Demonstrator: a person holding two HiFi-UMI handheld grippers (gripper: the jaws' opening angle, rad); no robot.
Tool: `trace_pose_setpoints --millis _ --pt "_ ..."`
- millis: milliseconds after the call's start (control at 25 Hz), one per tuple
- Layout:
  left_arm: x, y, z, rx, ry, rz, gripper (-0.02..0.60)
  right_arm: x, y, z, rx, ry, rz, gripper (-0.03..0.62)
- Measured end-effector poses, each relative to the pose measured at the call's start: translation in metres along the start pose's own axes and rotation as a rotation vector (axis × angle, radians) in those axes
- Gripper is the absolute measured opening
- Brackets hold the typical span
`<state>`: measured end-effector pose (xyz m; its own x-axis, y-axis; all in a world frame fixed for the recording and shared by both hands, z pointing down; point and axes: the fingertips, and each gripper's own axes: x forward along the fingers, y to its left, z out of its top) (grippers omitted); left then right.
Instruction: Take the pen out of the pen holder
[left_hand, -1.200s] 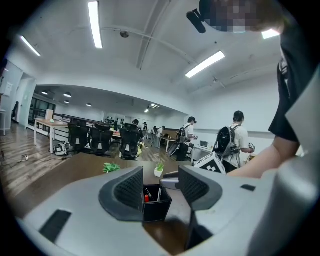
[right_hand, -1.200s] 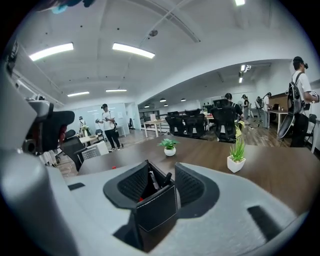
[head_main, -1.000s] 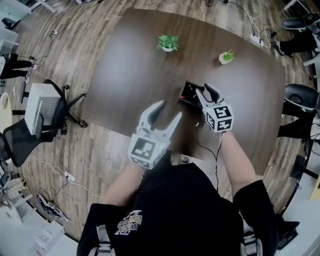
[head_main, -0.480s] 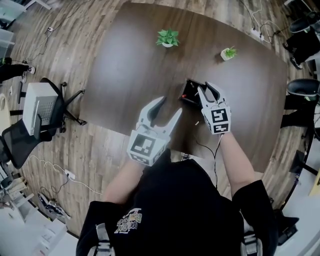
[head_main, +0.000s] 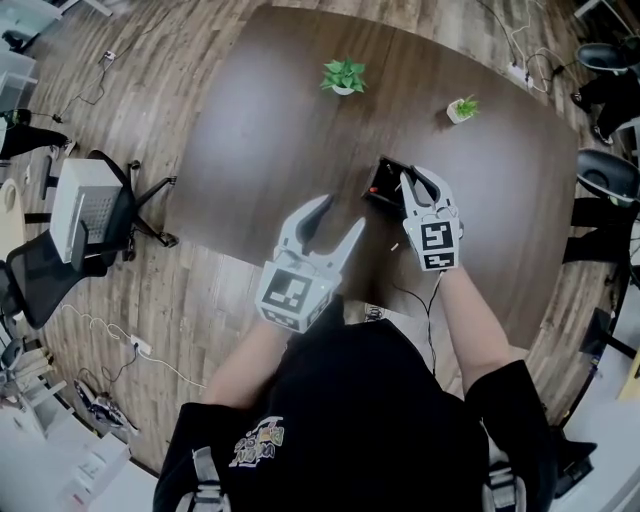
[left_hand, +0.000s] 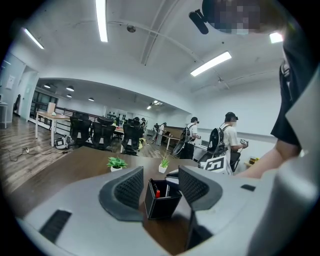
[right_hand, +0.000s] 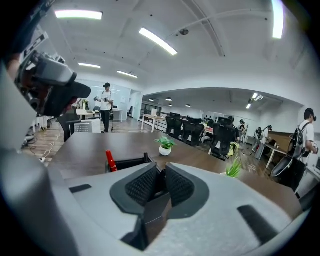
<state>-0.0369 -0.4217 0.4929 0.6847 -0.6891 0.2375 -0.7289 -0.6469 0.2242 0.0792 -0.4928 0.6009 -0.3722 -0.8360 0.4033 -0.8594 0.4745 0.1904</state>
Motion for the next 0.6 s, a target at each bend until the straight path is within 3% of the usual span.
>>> trace_pose_setpoints --millis 360,600 --pt "-0.019 -0.008 0.003 0.016 -0.024 0.038 0.196 -0.01 0.008 0.015 0.141 -0.058 0.054 0.031" --pt "-0.038 -0.023 0.007 0.043 -0.05 0.078 0.196 -0.031 0.009 0.043 0.166 -0.14 0.082 0.029"
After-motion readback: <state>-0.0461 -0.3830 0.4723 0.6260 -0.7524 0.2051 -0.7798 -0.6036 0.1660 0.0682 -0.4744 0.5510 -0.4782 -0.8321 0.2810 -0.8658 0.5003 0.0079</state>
